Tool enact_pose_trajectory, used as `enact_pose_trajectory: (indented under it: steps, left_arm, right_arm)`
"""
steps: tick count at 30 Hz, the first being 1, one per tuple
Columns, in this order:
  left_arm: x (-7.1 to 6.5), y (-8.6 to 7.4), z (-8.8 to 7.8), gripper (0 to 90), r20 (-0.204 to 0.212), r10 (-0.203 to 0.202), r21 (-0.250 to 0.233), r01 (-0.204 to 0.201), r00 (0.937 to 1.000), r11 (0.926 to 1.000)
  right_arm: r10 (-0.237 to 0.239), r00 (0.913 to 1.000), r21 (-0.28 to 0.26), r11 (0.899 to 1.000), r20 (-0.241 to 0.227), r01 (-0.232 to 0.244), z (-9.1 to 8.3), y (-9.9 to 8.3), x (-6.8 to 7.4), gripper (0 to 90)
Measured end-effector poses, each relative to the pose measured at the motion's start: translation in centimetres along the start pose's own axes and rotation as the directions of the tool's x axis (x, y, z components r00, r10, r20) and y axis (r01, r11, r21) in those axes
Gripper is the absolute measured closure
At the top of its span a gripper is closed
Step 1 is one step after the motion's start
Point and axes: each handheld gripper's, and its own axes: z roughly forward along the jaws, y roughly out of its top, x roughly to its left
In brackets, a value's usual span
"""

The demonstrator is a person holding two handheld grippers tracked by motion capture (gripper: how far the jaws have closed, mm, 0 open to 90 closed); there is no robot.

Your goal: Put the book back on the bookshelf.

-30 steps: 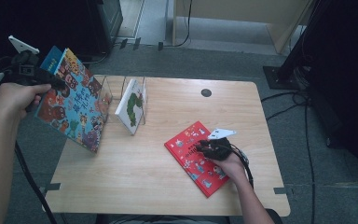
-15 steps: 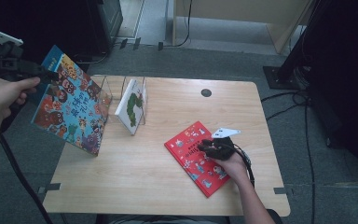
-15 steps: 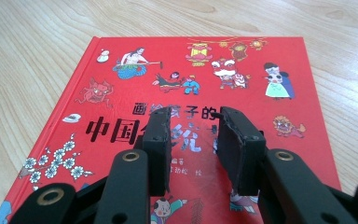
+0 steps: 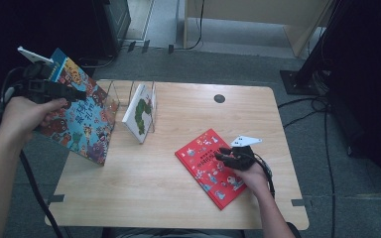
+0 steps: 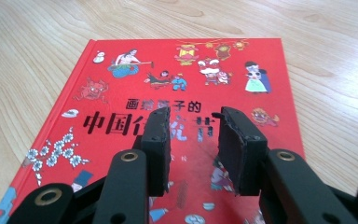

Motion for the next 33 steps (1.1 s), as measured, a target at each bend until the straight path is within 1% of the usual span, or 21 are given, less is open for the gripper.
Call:
enact_pose_trajectory:
  steps: [1,2,3,5,6,7,8,10,11,13,15,16,18,19,21,22,24,27,30,33]
  left_arm:
    - [-0.3,-0.2,0.4,50.6,0.017,0.004,0.002,-0.004,0.9998,1.0]
    - [-0.6,-0.6,0.8,50.4,0.031,0.016,0.005,-0.016,0.9994,0.9999]
    - [-0.9,-0.8,1.2,50.1,0.038,0.024,0.006,-0.024,0.999,0.9997]
    - [-1.3,-1.3,2.0,48.8,0.075,0.032,0.024,-0.034,0.9967,0.9991]
    - [-1.5,-1.5,2.3,48.7,0.073,0.035,0.021,-0.036,0.9967,0.9991]
    - [-1.8,-1.7,2.7,48.9,0.065,0.05,0.024,-0.052,0.9966,0.9984]
    - [-2.0,-1.9,3.0,48.8,0.071,0.063,0.03,-0.065,0.9955,0.9974]
    - [-2.4,-2.2,3.6,48.3,0.077,0.069,0.03,-0.072,0.9946,0.997]
    - [-2.8,-2.4,4.0,47.8,0.078,0.082,0.028,-0.085,0.9936,0.996]
    - [-3.4,-2.8,4.8,46.9,0.09,0.094,0.035,-0.098,0.9915,0.9946]
    - [-3.9,-3.2,5.6,46.0,0.091,0.109,0.043,-0.113,0.9899,0.9927]
    - [-4.2,-3.4,6.1,45.9,0.094,0.12,0.046,-0.124,0.9883,0.9912]
    - [-4.7,-3.8,7.2,45.9,0.113,0.128,0.06,-0.135,0.9853,0.989]
    - [-5.0,-4.0,7.9,45.7,0.125,0.136,0.069,-0.146,0.9828,0.9869]
    - [-5.4,-4.2,8.7,45.4,0.13,0.148,0.079,-0.159,0.9804,0.9842]
    - [-5.6,-4.4,9.2,45.4,0.144,0.15,0.079,-0.163,0.9781,0.9835]
    - [-6.0,-4.6,10.0,45.6,0.158,0.155,0.078,-0.169,0.9751,0.9825]
    - [-6.7,-5.0,11.2,45.6,0.149,0.179,0.08,-0.192,0.9726,0.9781]
    - [-7.3,-5.3,12.4,45.6,0.158,0.191,0.08,-0.205,0.9689,0.9754]
    - [-8.1,-5.7,13.9,45.2,0.159,0.212,0.093,-0.229,0.9642,0.9691]
  right_arm:
    - [0.002,1.0,-0.002,1.0,0.002,-0.002,-0.1,-0.1,0.0,64.1]
    - [-0.003,1.0,-0.002,1.0,0.007,0.003,-0.3,-0.1,0.0,64.1]
    - [-0.002,0.9999,0.0,1.0,0.011,0.002,-0.5,-0.2,0.0,64.1]
    - [0.006,0.9999,-0.008,1.0,0.014,-0.005,-0.8,-0.4,0.0,64.1]
    - [0.004,0.9998,-0.009,1.0,0.018,-0.004,-1.1,-0.6,-0.1,64.1]
    - [0.005,0.9998,-0.009,1.0,0.018,-0.005,-1.2,-0.7,-0.1,64.1]
    - [0.006,0.9997,-0.01,1.0,0.023,-0.005,-1.5,-0.9,-0.2,64.1]
    - [0.009,0.9995,-0.013,1.0,0.029,-0.009,-1.9,-1.1,-0.2,64.2]
    - [0.012,0.9994,-0.01,1.0,0.032,-0.012,-2.1,-1.2,-0.3,64.1]
    - [0.014,0.9992,-0.012,1.0,0.038,-0.013,-2.5,-1.6,-0.3,64.3]
    - [0.013,0.9989,-0.014,1.0,0.045,-0.013,-3.0,-2.0,-0.3,64.9]
    - [0.014,0.9988,-0.014,1.0,0.048,-0.013,-3.2,-2.2,-0.3,65.2]
    - [0.012,0.9984,-0.018,1.0,0.056,-0.011,-3.8,-2.7,-0.3,65.3]
    - [0.013,0.9981,-0.019,1.0,0.06,-0.012,-3.9,-2.9,-0.3,65.4]
    - [0.024,0.9974,-0.019,1.0,0.068,-0.023,-4.5,-3.4,-0.4,65.5]
    - [0.026,0.997,-0.02,0.999,0.073,-0.025,-4.6,-3.5,-0.5,65.5]
    - [0.035,0.9964,-0.025,0.999,0.077,-0.033,-4.9,-3.8,-0.5,65.7]
    - [0.035,0.9958,-0.022,0.999,0.084,-0.033,-5.3,-4.2,-0.4,65.7]
    - [0.044,0.9943,-0.017,0.999,0.097,-0.043,-5.8,-4.8,-0.5,65.7]
    - [0.059,0.9923,-0.016,0.998,0.109,-0.058,-6.3,-5.3,-0.5,65.8]
